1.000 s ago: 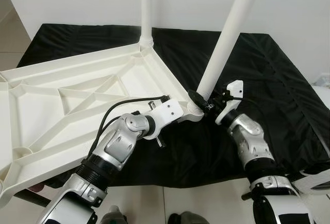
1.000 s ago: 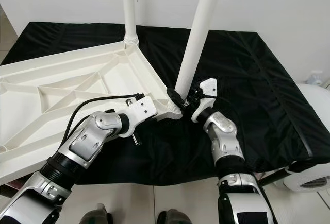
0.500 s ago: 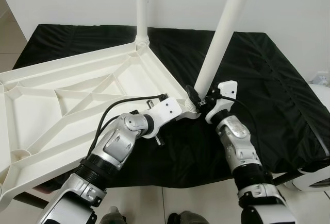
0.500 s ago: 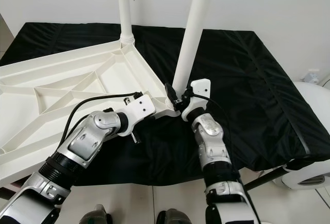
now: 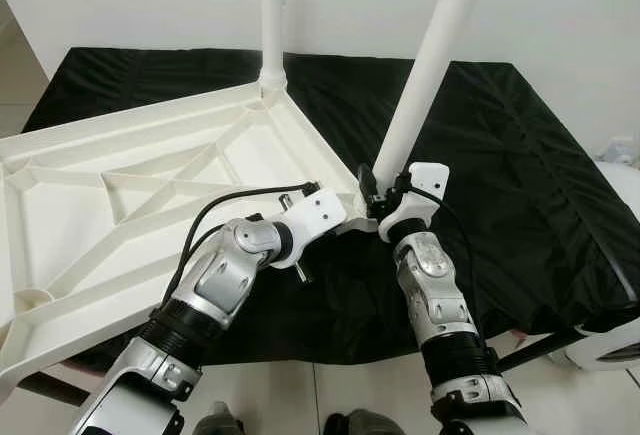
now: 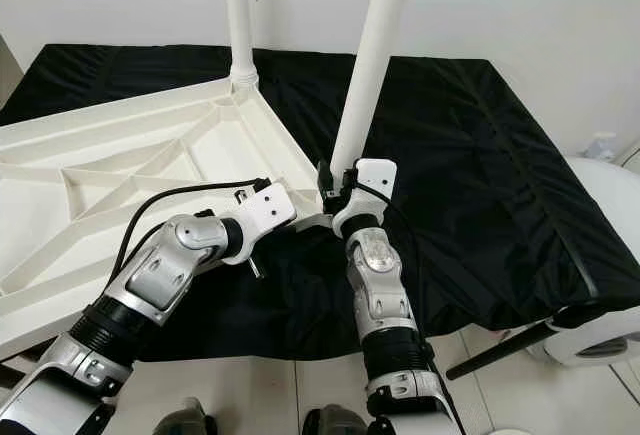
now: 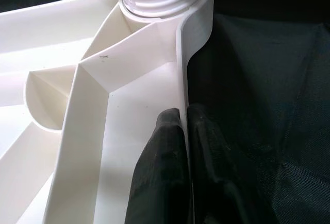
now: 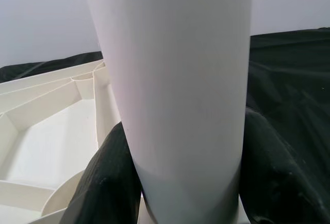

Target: Building children table

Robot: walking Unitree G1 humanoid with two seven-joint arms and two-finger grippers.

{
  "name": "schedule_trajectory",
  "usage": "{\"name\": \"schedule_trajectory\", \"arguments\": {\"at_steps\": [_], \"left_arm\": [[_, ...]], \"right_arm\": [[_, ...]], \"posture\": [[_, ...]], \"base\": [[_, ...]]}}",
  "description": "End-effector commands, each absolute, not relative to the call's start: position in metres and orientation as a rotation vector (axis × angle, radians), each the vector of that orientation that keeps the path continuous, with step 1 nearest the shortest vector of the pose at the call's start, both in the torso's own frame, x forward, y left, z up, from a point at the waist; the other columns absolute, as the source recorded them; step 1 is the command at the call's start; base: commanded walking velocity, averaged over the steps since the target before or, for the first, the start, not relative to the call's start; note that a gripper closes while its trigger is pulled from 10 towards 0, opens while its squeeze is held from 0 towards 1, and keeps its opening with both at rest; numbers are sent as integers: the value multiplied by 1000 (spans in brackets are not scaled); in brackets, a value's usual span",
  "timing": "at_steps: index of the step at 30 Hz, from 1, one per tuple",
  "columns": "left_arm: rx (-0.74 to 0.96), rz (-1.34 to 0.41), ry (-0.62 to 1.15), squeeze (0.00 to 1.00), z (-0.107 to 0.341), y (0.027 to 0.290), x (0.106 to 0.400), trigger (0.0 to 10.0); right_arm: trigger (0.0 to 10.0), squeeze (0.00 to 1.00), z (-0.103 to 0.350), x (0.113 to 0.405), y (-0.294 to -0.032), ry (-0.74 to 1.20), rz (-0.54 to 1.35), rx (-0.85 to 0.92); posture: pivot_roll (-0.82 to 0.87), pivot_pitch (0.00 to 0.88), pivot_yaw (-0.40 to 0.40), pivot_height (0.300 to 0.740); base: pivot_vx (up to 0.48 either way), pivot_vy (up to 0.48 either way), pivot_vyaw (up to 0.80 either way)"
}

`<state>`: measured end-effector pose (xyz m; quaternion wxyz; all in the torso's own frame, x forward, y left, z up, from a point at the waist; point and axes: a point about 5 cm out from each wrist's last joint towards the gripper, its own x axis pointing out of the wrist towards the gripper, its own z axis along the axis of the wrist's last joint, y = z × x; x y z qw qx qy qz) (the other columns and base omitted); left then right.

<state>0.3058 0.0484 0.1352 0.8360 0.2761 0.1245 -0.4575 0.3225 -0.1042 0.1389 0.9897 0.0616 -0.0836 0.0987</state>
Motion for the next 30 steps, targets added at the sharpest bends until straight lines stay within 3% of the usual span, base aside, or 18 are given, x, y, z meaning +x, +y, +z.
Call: {"name": "schedule_trajectory", "arguments": {"at_steps": [1,4,5,14,15,30], "left_arm": [[599,-991,176,0,147,32,303,10000],[600,-991,176,0,147,32,303,10000],[599,-991,175,0,147,32,303,10000],[597,-988,175,0,147,33,304,10000],[596,-988,175,0,147,33,303,10000],[596,-1003,197,0,141,32,299,10000]], "right_arm": [[10000,0,144,319,-78,-173,275,193],[10000,0,144,319,-80,-165,259,186],[10000,1000,144,319,-82,-166,255,182],[10000,1000,143,318,-90,-173,241,127],[10000,0,142,318,-93,-173,246,118],[10000,0,150,327,-145,-207,489,1]], "posture": [[1,0,-52,740],[0,0,-53,740],[0,0,-54,740],[-2,0,-57,740],[-2,0,-59,740],[-3,0,-48,740]], "base": [[0,0,0],[0,0,0],[0,0,0],[0,0,0],[0,0,0],[0,0,0]]}}
